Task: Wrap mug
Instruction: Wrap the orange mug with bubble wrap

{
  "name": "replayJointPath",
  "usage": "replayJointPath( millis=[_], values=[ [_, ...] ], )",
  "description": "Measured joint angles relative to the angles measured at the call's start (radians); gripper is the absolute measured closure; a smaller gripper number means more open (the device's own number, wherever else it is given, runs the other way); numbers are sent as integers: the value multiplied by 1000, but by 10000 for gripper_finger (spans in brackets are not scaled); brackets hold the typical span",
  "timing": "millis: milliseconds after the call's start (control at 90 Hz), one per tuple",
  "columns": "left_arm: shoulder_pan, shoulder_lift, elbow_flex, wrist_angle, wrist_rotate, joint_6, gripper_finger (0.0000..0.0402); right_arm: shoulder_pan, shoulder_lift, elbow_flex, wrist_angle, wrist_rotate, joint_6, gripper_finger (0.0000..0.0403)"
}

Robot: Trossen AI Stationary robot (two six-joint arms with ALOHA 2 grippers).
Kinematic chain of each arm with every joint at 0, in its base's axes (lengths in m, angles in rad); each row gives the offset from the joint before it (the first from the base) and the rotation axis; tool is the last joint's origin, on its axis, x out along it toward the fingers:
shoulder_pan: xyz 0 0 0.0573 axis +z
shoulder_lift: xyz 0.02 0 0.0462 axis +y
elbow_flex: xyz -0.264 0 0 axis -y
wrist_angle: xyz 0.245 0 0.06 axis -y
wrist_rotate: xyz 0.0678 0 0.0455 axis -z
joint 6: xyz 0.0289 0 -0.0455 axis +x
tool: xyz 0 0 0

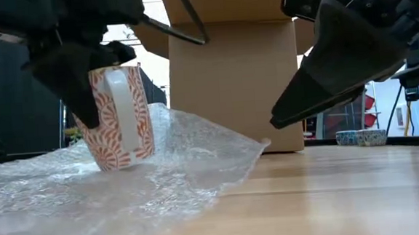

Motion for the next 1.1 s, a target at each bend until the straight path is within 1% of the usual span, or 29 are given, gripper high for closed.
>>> replayJointPath(
  millis=[567,700,889,989,1100],
  values=[
    [1,-1,-19,43,10,-8,384,0,0,0,0,0,3,202],
    [1,3,-21,49,25,-29,358,0,0,0,0,6,7,202],
    [5,3,-20,42,24,-28,301,-1,0,0,0,6,22,202],
    [8,3,6,26,24,-28,276,-1,0,0,0,6,23,202],
    [9,3,48,-15,24,-21,263,-1,0,0,0,7,23,202]
  ],
)
